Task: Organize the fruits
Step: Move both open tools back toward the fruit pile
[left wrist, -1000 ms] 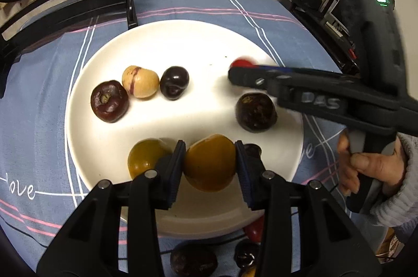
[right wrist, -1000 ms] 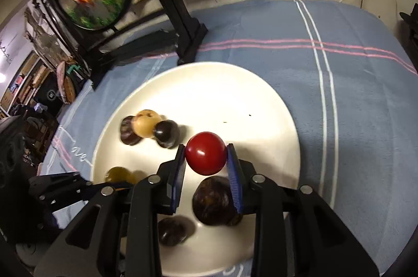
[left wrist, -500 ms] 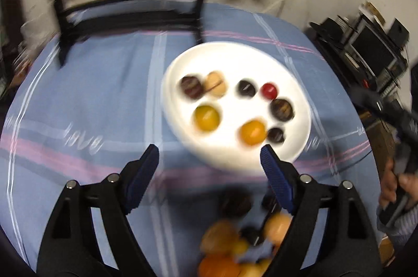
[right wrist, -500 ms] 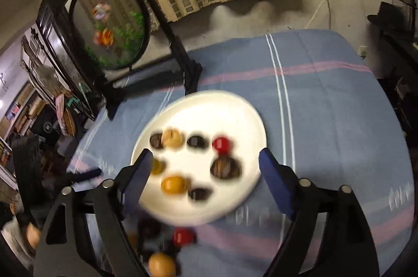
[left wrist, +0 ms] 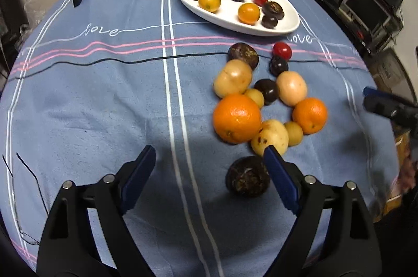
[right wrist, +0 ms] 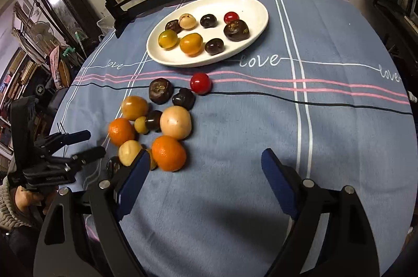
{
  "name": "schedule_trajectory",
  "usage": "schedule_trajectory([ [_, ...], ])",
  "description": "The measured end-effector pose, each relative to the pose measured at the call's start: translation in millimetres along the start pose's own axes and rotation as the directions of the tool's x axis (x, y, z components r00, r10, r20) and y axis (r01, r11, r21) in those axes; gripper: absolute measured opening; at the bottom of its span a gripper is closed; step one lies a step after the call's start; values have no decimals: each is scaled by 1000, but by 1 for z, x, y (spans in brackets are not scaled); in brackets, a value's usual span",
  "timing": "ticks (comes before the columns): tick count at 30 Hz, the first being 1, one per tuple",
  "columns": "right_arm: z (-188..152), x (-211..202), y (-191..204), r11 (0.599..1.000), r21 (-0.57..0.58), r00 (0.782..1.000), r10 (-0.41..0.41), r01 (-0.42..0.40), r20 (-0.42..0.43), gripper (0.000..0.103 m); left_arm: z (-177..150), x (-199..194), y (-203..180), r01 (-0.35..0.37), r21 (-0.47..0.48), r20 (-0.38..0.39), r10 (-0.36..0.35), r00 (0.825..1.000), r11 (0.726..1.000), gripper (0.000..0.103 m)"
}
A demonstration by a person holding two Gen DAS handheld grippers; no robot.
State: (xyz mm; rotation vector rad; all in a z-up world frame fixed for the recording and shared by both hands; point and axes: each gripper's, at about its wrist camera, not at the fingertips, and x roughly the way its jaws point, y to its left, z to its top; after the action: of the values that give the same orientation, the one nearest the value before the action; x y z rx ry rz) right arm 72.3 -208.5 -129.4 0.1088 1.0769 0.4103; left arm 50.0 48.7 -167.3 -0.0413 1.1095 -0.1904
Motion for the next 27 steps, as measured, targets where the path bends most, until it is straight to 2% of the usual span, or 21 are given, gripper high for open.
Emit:
schedule_trajectory([
  [5, -3, -12, 7, 999, -22, 1000, -24, 25, 17, 87, 16, 4, 3, 17, -37, 25, -16, 1000, 999, 87],
  [8, -6, -17, 5, 999, -19, 999, -49, 49, 21, 87, 27, 11, -5, 42, -24, 26, -41, 999, 999, 87],
  [11, -7, -22, 0, 998, -5, 997, -67, 67, 29, 87, 30, 25, -13, -4, 10, -2, 4, 1000, 1000, 87],
  [15, -9, -27, -5, 997, 12, 996, -76, 75, 38, 87, 21, 23, 2, -23, -14, -1, 23, 1000, 1000, 91],
  [21, -7, -25, -1, 998, 4, 998, -55, 55, 34, 87, 5, -3, 46, -89, -94, 16, 90, 996, 992, 91],
  [24, -6, -23, 3, 999, -13, 999, -41, 41, 29, 87, 0, -17, 54, -68, -116, 59, 75, 995, 991, 91],
  [27, -6, -20, 5, 999, -25, 999, -35, 36, 14, 87, 2, -14, 48, -53, -115, 62, 61, 996, 992, 91],
])
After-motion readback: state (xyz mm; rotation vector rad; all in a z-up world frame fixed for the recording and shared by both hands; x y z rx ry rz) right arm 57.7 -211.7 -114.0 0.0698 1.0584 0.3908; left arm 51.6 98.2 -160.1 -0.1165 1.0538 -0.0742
